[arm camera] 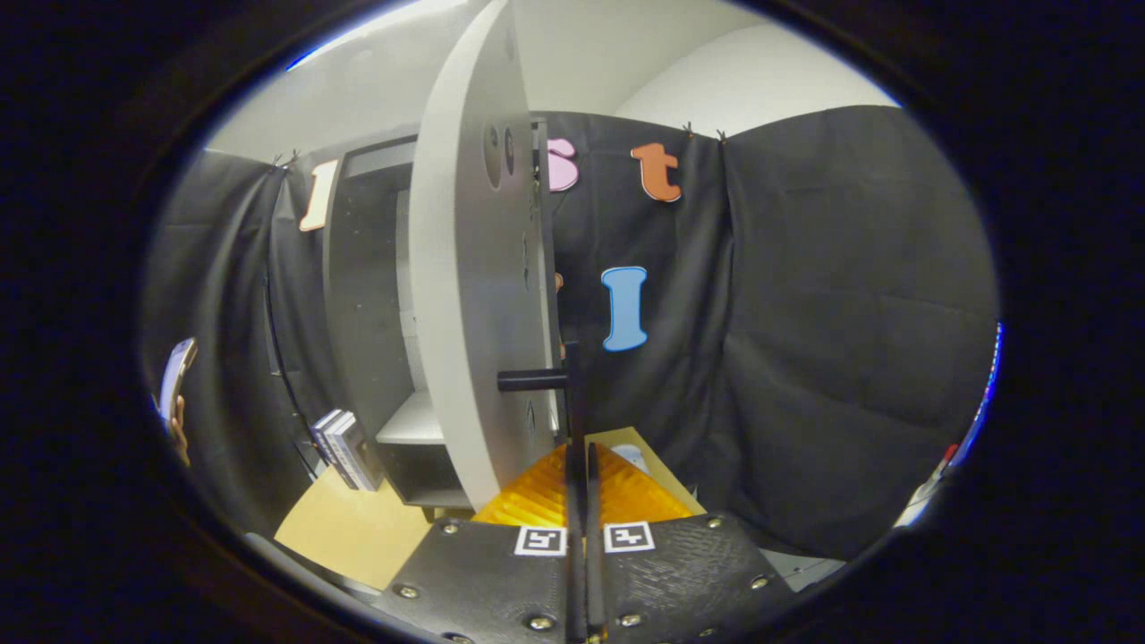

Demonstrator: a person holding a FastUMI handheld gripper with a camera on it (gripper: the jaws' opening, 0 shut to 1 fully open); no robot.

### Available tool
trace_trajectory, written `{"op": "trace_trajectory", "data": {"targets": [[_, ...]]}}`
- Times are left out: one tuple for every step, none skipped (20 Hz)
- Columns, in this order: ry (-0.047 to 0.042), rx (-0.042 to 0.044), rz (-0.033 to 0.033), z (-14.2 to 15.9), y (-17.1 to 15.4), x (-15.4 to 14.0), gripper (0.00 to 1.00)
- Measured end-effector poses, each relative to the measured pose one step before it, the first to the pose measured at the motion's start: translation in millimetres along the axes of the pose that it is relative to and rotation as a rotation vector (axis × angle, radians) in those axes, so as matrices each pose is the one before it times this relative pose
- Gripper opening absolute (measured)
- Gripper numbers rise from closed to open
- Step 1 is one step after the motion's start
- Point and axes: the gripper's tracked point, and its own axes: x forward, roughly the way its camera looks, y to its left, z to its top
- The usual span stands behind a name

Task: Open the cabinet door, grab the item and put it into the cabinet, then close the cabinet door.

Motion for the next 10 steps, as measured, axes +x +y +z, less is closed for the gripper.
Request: {"op": "trace_trajectory", "data": {"targets": [[0.00052,0.00097,-0.01088,-0.70,-4.29,-3.08,0.01],[0.00072,-0.00465,-0.01736,-2.60,-4.43,-1.36,0.01],[0.00107,-0.00756,-0.02250,-1.84,-6.94,-3.56,0.01],[-0.00384,-0.00672,-0.02623,-1.45,-7.19,-2.93,0.01],[-0.00211,-0.00285,-0.02169,-0.56,-6.29,-3.79,0.01],[-0.00366,-0.00044,-0.02560,-0.20,-5.52,-4.31,0.01],[-0.00469,0.00172,-0.02545,0.36,-6.64,-3.64,0.01],[-0.00422,0.00185,-0.02361,-1.21,-5.15,-3.80,0.01],[-0.00609,0.00572,-0.00314,-0.32,-0.22,-4.47,0.01],[-0.00366,0.00840,-0.00089,-1.31,4.53,-4.14,0.01]]}}
